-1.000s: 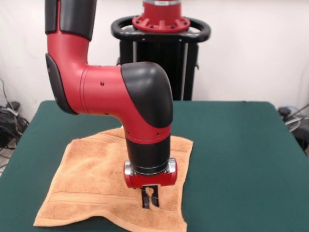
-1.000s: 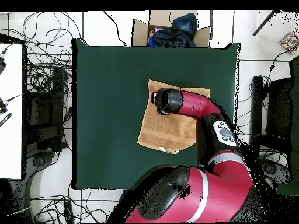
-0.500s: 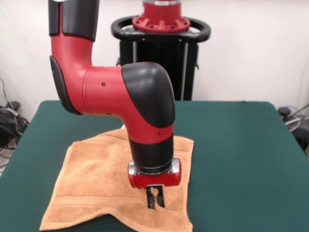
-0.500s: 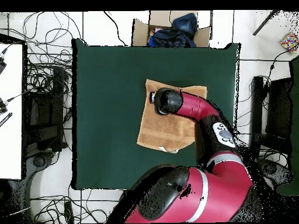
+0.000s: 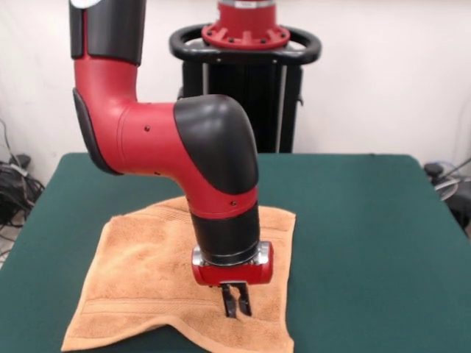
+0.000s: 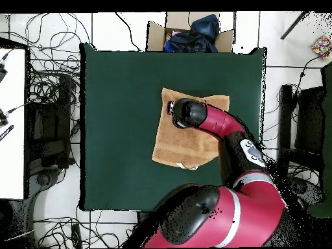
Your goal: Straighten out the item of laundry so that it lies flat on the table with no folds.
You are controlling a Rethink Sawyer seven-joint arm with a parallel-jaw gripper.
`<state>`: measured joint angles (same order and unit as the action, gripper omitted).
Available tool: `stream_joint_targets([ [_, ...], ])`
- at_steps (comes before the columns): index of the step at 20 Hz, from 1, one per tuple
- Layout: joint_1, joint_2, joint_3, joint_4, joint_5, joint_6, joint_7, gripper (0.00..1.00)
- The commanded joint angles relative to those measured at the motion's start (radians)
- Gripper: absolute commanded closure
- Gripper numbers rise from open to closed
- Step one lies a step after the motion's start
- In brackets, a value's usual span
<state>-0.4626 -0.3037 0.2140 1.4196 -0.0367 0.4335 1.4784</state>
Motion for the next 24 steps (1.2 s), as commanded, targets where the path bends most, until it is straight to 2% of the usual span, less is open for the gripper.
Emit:
stream_joint_targets([
  [1,0.044,0.261,0.186,0.237,0.054,-0.03,0.162,1.0],
  [5,0.066,0.246,0.166,0.251,0.078,-0.06,0.204,1.0],
  [7,0.114,0.215,0.122,0.257,0.082,-0.095,0.255,1.0],
  [10,0.219,0.162,0.018,0.247,0.084,-0.123,0.33,1.0],
  [14,0.403,0.117,-0.17,0.21,0.109,-0.129,0.409,1.0],
  [16,0.457,0.112,-0.224,0.199,0.133,-0.119,0.418,1.0],
  [24,0.364,0.128,-0.087,0.235,0.188,-0.142,0.303,1.0],
])
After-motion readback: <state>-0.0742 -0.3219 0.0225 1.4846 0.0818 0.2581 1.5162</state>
